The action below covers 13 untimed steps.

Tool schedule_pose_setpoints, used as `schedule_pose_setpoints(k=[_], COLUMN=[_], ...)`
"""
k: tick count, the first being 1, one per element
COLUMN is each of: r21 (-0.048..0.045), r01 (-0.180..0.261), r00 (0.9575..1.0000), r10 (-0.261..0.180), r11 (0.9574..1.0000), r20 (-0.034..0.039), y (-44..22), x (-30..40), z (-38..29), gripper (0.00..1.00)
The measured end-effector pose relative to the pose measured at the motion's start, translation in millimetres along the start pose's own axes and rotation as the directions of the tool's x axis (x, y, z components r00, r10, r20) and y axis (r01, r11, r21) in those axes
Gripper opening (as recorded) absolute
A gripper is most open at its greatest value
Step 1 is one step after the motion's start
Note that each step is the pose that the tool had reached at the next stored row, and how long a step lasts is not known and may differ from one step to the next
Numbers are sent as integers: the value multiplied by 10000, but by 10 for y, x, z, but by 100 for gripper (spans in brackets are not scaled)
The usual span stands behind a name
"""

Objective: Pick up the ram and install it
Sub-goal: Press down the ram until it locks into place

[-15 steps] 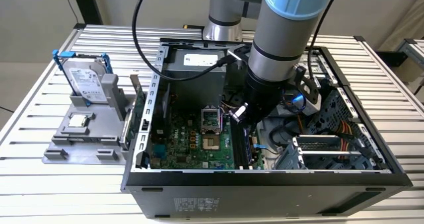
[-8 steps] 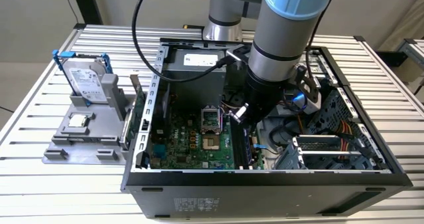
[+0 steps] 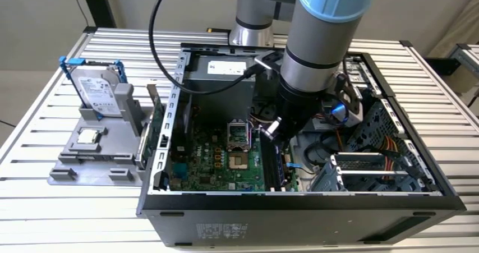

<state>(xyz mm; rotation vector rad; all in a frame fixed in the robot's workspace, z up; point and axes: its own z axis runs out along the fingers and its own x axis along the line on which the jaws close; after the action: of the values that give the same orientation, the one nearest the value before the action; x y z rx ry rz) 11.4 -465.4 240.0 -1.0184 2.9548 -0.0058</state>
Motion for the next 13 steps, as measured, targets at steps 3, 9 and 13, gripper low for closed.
schedule_pose_setpoints(k=[3, 9, 13], r21=[-2, -6, -8], r01=[156, 438, 632], r00=[9999, 9990, 9980], r10=[-156, -438, -632], r11=[9999, 9990, 9980], r20=[1, 3, 5], y=[0, 0, 0], x=[0, 0, 0], z=[0, 0, -1], gripper=[0, 0, 0])
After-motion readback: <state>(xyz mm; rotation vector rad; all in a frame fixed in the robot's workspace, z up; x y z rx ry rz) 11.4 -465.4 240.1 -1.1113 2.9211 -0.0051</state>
